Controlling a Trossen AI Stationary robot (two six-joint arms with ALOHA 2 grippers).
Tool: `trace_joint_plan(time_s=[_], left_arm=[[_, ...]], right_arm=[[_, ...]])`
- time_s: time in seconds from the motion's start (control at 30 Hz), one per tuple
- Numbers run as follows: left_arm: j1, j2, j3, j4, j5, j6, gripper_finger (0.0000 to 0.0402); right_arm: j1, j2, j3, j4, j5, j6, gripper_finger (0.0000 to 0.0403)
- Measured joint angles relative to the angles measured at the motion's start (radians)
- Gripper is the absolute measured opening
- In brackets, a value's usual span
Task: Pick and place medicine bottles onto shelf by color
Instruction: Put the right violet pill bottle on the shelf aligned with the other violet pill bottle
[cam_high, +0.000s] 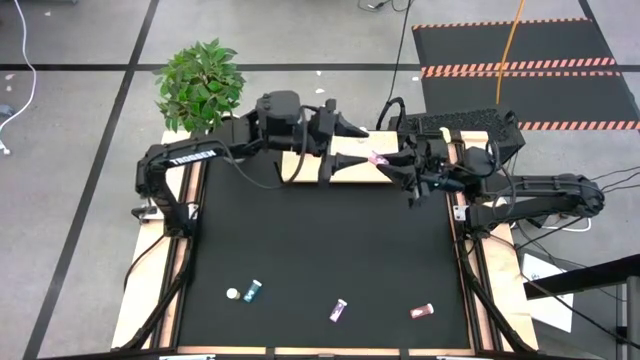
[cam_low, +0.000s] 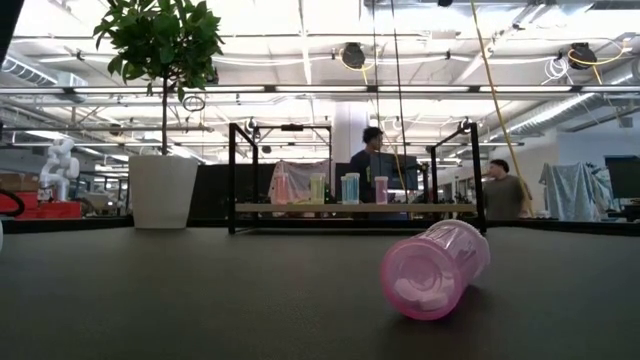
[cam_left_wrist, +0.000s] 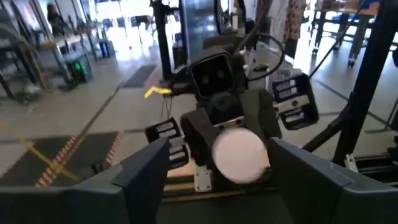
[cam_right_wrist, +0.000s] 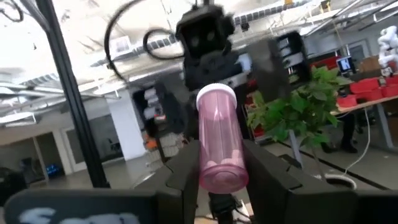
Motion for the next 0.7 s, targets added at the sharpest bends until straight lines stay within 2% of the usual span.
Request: trace_joint_plan(time_s=[0.2,0.33,0.47,0.7], left_arm=[[0.003,0.036,0.046,-0.039,0.099,-0.041,0.0256],[0.012,0.033,0.045,-0.060,0.107,-0.047,0.0242],[0.042,0.024,0.043,-0.069,0.111,-0.118,0.0219],[0.074,0.016,0.044,-0.065,0.183,-0.153,0.0182]], right_arm=[[-0.006,0.019,0.000,0.010,-0.014,-0.015,0.0102],[-0.018,0.019,0.000,0.019,-0.017,-0.015,0.0102],[-0.032,0.018,0.000,0.022,-0.017,-0.014,0.0102],[-0.044,0.018,0.000,0.021,-0.017,-0.014,0.0102]])
